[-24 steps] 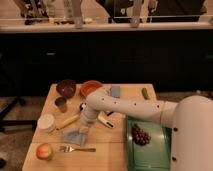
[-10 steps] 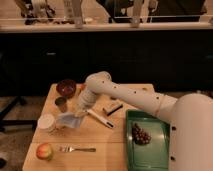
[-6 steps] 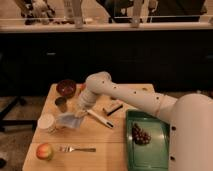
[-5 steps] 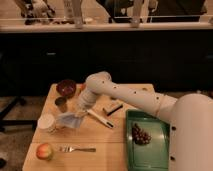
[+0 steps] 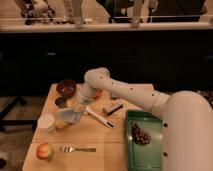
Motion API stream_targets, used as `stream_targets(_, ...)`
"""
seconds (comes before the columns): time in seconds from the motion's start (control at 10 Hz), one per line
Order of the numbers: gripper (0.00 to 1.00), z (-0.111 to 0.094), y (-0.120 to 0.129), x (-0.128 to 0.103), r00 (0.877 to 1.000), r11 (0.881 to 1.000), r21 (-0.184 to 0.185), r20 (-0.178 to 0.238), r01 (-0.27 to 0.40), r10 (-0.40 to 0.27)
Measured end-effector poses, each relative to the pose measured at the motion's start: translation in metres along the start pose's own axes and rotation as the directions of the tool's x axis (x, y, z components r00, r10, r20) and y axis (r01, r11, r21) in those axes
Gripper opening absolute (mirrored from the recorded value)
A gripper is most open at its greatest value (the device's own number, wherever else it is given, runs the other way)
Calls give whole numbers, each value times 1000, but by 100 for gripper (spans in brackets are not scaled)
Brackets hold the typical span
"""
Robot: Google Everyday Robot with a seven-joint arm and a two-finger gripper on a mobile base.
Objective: Wipe red bowl with towel
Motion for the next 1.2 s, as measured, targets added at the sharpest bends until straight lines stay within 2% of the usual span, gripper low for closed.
stream_targets(0.6,15,-12,-49,15,994,996,49,90,-72,68)
stream_targets(1.0,15,-27,-77,29,987,988,91,115,-125,114)
stream_targets(1.2,15,-29,-91,36,984,984,100,116,-148,136)
